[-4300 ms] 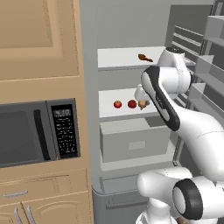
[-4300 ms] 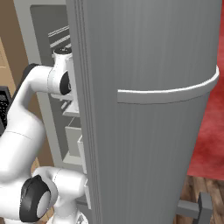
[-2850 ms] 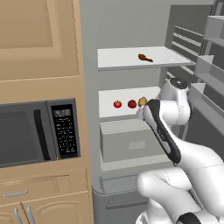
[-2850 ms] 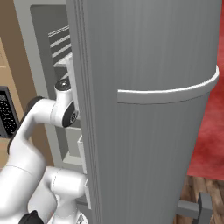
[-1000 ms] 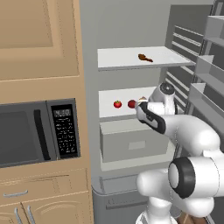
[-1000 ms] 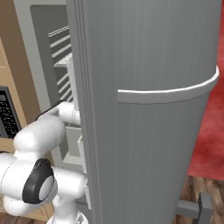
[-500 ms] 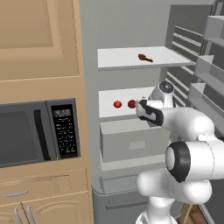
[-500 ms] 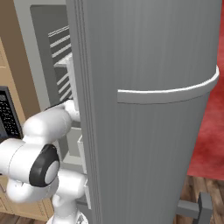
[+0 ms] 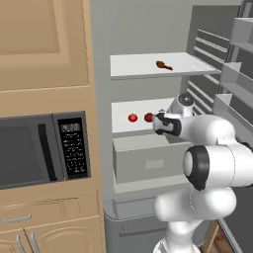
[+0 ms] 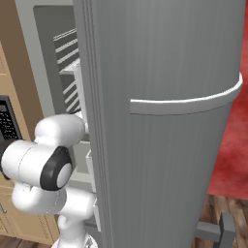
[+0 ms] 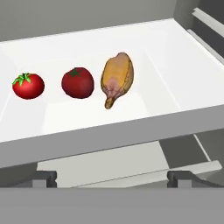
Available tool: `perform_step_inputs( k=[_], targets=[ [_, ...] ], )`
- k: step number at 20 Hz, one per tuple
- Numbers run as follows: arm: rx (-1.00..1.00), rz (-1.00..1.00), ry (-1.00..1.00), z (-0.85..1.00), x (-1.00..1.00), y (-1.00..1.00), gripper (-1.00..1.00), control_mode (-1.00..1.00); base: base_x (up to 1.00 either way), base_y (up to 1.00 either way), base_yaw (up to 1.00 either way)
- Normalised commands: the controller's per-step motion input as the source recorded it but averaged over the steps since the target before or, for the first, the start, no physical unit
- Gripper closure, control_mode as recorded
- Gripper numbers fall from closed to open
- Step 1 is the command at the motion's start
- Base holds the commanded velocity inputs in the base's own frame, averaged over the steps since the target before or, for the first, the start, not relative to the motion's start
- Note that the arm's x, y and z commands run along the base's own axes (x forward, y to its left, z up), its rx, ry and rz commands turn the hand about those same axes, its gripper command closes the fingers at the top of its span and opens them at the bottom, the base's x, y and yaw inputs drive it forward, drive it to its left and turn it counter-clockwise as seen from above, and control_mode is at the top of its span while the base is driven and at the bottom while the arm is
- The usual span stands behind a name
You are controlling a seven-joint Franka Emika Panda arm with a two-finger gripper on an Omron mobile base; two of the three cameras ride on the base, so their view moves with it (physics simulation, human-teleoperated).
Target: Place one tomato and one chicken drumstick in each tupperware on the nearby counter, to pack two identical lunches.
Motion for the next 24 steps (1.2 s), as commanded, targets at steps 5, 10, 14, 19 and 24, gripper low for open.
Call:
perform_step_inputs(
  k=[5, 10, 14, 19, 24],
  targets=[
    [0.00, 0.00, 0.00, -0.22, 0.25, -0.11, -1.00, -1.00, 0.00, 0.00, 0.00],
    [0.00, 0.00, 0.00, -0.17, 0.39, 0.00, -1.00, -1.00, 0.00, 0.00, 0.00],
    [0.00, 0.00, 0.00, -0.16, 0.39, -0.06, -1.00, -1.00, 0.00, 0.00, 0.00],
    [0.00, 0.00, 0.00, -0.15, 0.38, -0.10, -1.00, -1.00, 0.00, 0.00, 0.00],
    [0.00, 0.00, 0.00, -0.13, 0.42, -0.14, -1.00, -1.00, 0.00, 0.00, 0.00]
  ],
)
